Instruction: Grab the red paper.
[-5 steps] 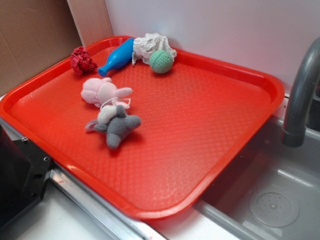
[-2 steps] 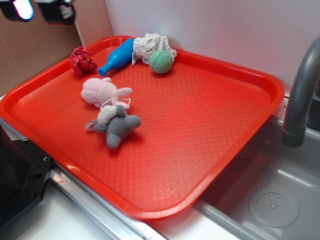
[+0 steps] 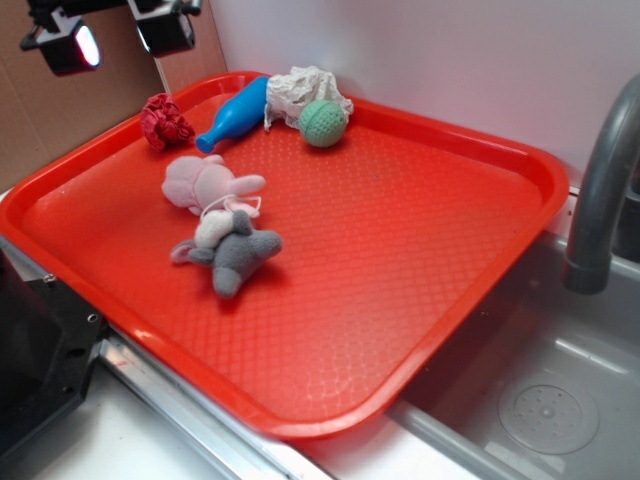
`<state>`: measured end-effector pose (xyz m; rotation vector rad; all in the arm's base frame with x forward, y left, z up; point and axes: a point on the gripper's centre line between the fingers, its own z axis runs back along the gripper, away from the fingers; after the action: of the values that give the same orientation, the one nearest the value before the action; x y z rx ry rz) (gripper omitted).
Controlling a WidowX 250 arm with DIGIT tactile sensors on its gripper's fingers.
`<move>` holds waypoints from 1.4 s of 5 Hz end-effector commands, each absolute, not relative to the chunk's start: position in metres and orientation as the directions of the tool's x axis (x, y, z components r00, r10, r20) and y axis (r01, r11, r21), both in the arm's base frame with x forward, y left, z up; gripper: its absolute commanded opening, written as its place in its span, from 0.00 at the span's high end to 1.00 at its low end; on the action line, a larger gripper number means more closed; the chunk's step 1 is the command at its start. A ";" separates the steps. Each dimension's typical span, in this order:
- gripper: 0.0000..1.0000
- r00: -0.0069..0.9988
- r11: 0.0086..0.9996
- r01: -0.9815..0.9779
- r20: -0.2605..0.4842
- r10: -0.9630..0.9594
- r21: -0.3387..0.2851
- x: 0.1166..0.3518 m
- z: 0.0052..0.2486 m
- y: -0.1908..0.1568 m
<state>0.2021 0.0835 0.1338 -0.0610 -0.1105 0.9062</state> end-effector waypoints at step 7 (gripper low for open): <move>0.00 0.228 0.249 -0.966 0.224 0.947 -0.070 0.251 0.041 0.150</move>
<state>0.2542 0.1451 0.0277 0.0985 -0.1846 1.3211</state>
